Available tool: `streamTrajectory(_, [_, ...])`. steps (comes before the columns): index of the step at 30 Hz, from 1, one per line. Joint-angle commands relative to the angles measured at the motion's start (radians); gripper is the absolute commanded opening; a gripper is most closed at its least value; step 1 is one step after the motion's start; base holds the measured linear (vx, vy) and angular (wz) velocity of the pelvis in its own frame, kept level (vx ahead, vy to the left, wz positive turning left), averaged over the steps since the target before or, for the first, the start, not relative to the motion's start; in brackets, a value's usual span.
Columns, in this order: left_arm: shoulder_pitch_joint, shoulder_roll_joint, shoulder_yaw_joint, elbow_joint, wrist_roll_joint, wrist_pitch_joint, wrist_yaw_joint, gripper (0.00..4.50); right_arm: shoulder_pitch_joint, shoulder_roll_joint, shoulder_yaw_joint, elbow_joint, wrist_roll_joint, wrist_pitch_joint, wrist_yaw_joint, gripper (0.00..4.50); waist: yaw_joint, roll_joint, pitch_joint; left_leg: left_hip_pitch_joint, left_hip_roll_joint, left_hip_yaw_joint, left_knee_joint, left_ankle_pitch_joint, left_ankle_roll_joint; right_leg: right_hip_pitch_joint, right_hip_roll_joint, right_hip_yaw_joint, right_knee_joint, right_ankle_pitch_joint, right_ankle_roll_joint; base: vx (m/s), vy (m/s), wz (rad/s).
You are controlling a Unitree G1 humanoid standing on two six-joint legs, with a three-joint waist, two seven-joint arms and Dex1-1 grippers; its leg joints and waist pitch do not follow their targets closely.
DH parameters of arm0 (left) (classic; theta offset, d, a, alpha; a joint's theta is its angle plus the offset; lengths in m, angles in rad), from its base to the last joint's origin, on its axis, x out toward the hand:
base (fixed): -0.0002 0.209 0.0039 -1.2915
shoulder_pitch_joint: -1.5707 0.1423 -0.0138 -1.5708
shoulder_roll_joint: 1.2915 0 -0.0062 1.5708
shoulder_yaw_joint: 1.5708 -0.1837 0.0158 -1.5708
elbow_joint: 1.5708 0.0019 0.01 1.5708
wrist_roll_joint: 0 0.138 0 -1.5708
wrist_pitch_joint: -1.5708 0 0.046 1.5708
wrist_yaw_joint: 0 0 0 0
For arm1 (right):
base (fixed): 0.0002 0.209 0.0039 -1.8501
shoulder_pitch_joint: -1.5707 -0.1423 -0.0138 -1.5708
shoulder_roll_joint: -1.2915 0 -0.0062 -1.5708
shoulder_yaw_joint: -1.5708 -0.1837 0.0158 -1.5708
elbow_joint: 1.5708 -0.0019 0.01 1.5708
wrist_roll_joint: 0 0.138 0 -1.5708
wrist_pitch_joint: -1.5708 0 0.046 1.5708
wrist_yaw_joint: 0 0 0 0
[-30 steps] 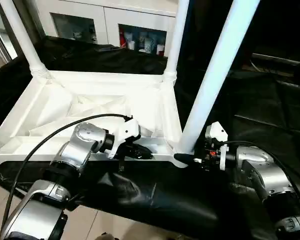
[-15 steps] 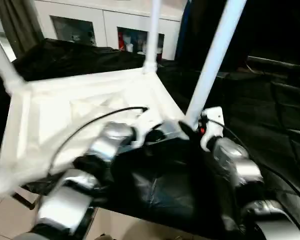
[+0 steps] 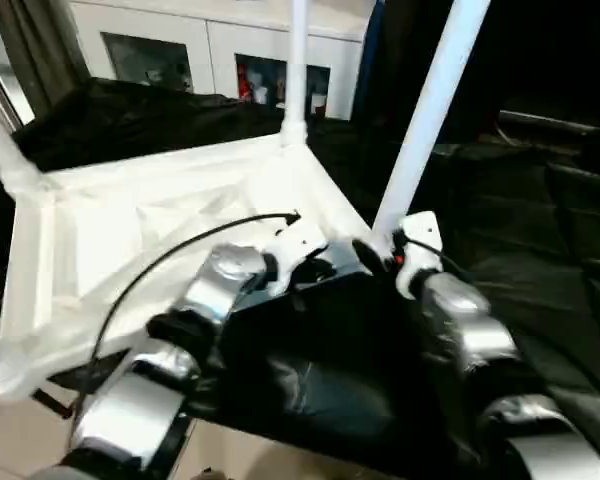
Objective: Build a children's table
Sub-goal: Rotate leg to tighten
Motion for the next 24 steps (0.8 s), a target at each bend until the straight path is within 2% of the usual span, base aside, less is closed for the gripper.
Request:
streamTrajectory(1, [0.03, 0.012, -0.05, -0.028, -0.016, -0.013, -0.115, 0.0, 0.035, -0.033, 0.067, -0.064, 0.025, 0.007, 0.191, 3.53, 0.004, -0.011, -0.045, -0.004, 0.028, -0.012, -0.064, -0.156, 0.092, 0.05, -0.075, 0.042, -0.073, -0.129, -0.218, 0.0, 0.0, 0.0])
streamTrajectory(4, [0.039, 0.042, -0.06, -0.046, -0.017, -0.01, -0.169, 0.0, 0.054, -0.073, 0.073, -0.1, 0.047, 0.016, 0.275, 3.53, 0.004, -0.008, -0.047, 0.001, 0.031, -0.012, -0.064, -0.156, 0.09, 0.05, -0.074, 0.043, -0.07, -0.104, -0.235, 0.0, 0.0, 0.0])
streamTrajectory(5, [0.049, 0.071, -0.068, -0.068, -0.024, -0.003, -0.233, 0.0, 0.068, -0.106, 0.079, -0.129, 0.065, 0.027, 0.343, 3.53, 0.003, -0.007, -0.047, 0.001, 0.031, -0.012, -0.064, -0.155, 0.09, 0.049, -0.073, 0.042, -0.069, -0.09, -0.244, 0.0, 0.0, 0.0])
streamTrajectory(9, [0.068, 0.116, -0.081, -0.12, -0.036, 0.025, -0.322, 0.0, 0.083, -0.143, 0.08, -0.166, 0.085, 0.046, 0.422, 3.53, 0.007, -0.005, -0.047, 0.001, 0.034, -0.008, -0.062, -0.143, 0.091, 0.051, -0.07, 0.04, -0.06, -0.041, -0.269, 0.0, 0.0, 0.0])
streamTrajectory(12, [0.075, 0.134, -0.081, -0.143, -0.044, 0.033, -0.341, 0.0, 0.089, -0.152, 0.081, -0.182, 0.097, 0.067, 0.454, 3.53, 0.008, -0.006, -0.046, 0.002, 0.034, -0.007, -0.062, -0.153, 0.083, 0.051, -0.07, 0.039, -0.062, -0.063, -0.269, 0.0, 0.0, 0.0])
streamTrajectory(16, [0.073, 0.135, -0.071, -0.145, -0.043, 0.025, -0.329, 0.0, 0.086, -0.14, 0.082, -0.181, 0.102, 0.081, 0.458, 3.27, 0.011, -0.007, -0.046, 0.004, 0.033, -0.008, -0.063, -0.159, 0.068, 0.049, -0.072, 0.04, -0.065, -0.099, -0.259, 0.0, 0.0, 0.0])
streamTrajectory(20, [0.073, 0.129, -0.063, -0.144, -0.039, 0.023, -0.304, 0.0, 0.086, -0.132, 0.084, -0.183, 0.1, 0.089, 0.453, 2.86, 0.012, -0.009, -0.047, 0.003, 0.031, -0.009, -0.062, -0.145, 0.067, 0.05, -0.072, 0.041, -0.063, -0.078, -0.256, 0.0, 0.0, 0.0])
streamTrajectory(22, [0.058, 0.105, -0.052, -0.111, -0.024, 0.016, -0.218, 0.0, 0.084, -0.113, 0.078, -0.155, 0.07, 0.094, 0.386, 2.8, 0.011, -0.009, -0.046, 0.004, 0.03, -0.01, -0.063, -0.149, 0.064, 0.049, -0.073, 0.041, -0.066, -0.096, -0.251, 0.0, 0.0, 0.0])
streamTrajectory(24, [0.053, 0.097, -0.048, -0.1, -0.019, 0.01, -0.191, 0.0, 0.084, -0.106, 0.074, -0.147, 0.063, 0.09, 0.365, 2.77, 0.009, -0.009, -0.044, 0.004, 0.03, -0.01, -0.064, -0.164, 0.058, 0.047, -0.074, 0.041, -0.07, -0.126, -0.245, 0.0, 0.0, 0.0])
